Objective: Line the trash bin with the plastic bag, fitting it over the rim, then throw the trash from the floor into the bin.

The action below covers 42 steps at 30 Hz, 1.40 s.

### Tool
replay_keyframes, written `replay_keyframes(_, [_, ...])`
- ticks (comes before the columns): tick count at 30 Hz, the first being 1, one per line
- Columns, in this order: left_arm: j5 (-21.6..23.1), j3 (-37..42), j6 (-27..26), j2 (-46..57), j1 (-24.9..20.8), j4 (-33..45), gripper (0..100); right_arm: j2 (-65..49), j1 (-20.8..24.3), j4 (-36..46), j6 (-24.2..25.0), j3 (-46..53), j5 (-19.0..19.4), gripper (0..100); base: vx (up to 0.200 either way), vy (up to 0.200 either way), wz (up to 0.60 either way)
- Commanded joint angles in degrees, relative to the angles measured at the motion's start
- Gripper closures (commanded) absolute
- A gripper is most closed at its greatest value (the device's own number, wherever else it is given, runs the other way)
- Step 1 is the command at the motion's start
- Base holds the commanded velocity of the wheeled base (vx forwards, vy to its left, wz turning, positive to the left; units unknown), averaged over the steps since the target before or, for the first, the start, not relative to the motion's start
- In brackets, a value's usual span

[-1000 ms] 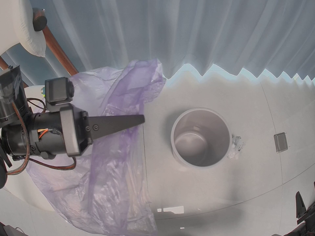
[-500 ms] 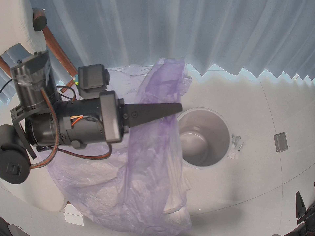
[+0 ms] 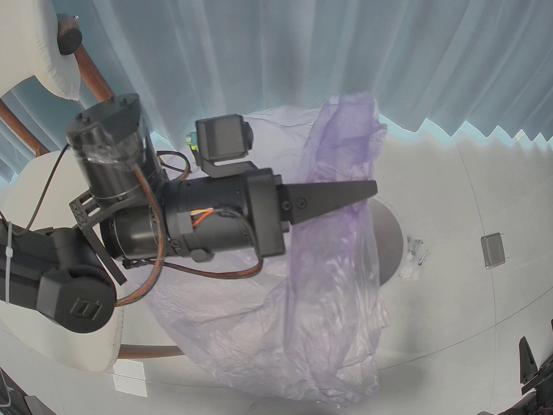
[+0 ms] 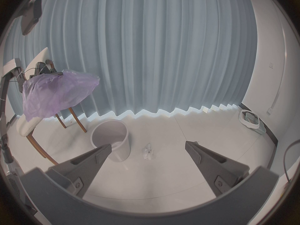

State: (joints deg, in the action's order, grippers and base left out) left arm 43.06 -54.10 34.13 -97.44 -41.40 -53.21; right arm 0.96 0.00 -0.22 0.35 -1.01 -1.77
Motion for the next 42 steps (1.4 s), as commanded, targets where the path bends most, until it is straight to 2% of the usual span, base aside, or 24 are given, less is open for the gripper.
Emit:
replay_keyframes(1, [0.01, -0.65, 0.14, -2.67, -1.58, -0.23, 100, -0.96, 0.00, -0.04, 0.00, 1.01, 0.01, 0, 0.000, 0.000, 0.00])
replay_keyframes(11, [-0.61, -9.09, 6.21, -4.34, -1.93, -0.31, 100, -0.96, 0.00, -0.04, 0.00, 1.01, 0.01, 0, 0.000, 0.000, 0.00])
replay_keyframes(31, [-0.61, -6.37, 5.68, -5.39, -1.14, -1.98, 100, -0.96, 0.00, -0.04, 0.00, 1.01, 0.01, 0, 0.000, 0.000, 0.00])
replay_keyframes(38, [-0.61, -8.65, 5.51, -6.10, 1.06, -1.98, 100, -0.96, 0.00, -0.04, 0.00, 1.01, 0.01, 0, 0.000, 0.000, 0.00])
replay_keyframes(42, [-0.61, -8.83, 2.96, -6.01, 2.38, -1.46, 100, -0.96, 0.00, -0.04, 0.00, 1.01, 0.01, 0, 0.000, 0.000, 0.00])
